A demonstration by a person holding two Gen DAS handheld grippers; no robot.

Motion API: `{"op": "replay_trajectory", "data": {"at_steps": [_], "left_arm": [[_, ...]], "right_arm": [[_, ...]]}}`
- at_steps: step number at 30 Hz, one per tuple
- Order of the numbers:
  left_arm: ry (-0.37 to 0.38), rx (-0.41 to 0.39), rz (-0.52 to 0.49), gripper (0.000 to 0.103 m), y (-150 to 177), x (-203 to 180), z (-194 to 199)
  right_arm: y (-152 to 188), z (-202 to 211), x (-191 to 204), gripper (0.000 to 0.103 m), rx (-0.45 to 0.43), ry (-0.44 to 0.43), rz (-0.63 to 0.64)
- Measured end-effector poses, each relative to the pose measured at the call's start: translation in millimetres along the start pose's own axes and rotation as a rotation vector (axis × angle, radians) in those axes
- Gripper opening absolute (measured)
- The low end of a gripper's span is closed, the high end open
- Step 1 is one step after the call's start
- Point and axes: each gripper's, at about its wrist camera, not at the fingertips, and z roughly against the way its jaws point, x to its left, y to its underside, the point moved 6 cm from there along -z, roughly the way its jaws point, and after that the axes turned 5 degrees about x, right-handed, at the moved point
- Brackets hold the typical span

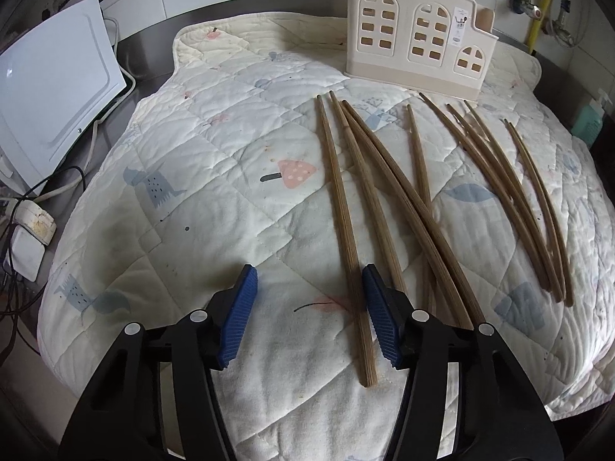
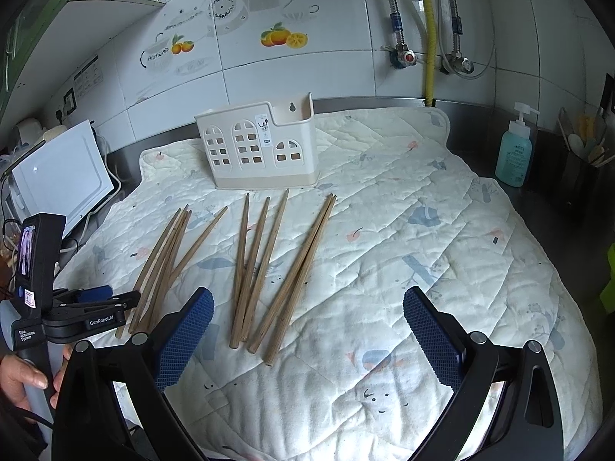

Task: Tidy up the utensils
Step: 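Lower the left tool toward one chopstick while the right tool lowers toward another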

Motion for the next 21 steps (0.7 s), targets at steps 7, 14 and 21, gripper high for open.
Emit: {"op": "replay_trajectory", "data": {"at_steps": [7, 14, 21], "left_arm": [[-0.006, -0.01, 0.0, 0.044, -2.8, 6.5, 0.6], [-0.002, -0.025, -0.017, 0.043, -2.0, 8.0, 1.5], [-0.007, -0.047, -0.042, 0.042, -0.8, 8.5, 2.2]], "right_arm": [[7.3, -8.3, 4.6, 0.095, 0.032, -0.017, 0.003], [23.0, -23.2, 13.5, 0.075, 0.095, -0.019, 0.017], [35.9, -34.0, 12.2, 0.049, 0.135, -0.005, -0.003]]}}
